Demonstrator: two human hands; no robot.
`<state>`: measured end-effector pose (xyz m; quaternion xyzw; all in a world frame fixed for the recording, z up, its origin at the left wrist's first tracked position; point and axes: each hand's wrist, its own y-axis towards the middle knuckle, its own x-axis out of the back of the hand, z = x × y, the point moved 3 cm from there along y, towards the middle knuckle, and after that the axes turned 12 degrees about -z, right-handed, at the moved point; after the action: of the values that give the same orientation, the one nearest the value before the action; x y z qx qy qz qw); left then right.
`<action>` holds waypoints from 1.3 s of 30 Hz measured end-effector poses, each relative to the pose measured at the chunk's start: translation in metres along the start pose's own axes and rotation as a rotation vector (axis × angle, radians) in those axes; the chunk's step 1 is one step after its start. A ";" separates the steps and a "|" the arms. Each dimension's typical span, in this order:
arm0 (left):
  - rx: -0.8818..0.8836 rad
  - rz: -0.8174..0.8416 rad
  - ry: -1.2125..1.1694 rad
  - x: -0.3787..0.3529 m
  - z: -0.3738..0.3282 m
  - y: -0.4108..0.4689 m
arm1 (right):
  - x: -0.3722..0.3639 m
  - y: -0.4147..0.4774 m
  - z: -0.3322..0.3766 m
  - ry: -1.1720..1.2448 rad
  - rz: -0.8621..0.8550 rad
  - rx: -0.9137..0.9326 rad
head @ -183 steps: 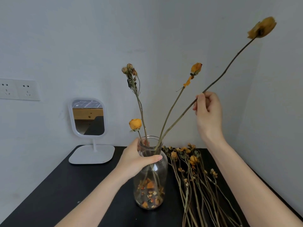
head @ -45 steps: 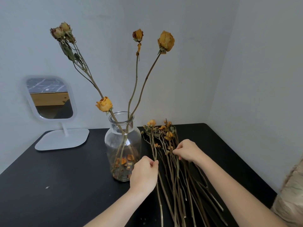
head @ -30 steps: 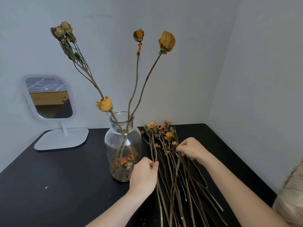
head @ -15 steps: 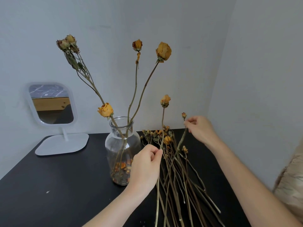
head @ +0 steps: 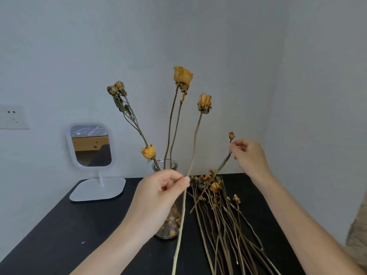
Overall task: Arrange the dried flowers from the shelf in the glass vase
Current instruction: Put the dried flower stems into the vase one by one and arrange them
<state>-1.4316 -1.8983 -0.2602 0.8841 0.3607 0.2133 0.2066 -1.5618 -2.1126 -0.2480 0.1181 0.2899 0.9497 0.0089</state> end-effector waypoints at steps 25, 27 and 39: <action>-0.218 -0.470 -0.121 0.070 -0.065 0.113 | -0.006 -0.009 0.013 -0.042 0.036 0.013; -0.229 -0.501 -0.099 0.076 -0.065 0.123 | -0.007 -0.010 0.014 -0.036 0.039 0.018; -0.217 -0.461 0.176 0.055 -0.042 0.139 | -0.009 -0.015 0.014 -0.018 0.056 0.022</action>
<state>-1.3410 -1.9403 -0.1410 0.7293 0.5444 0.2740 0.3109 -1.5509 -2.0935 -0.2468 0.1348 0.2967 0.9453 -0.0162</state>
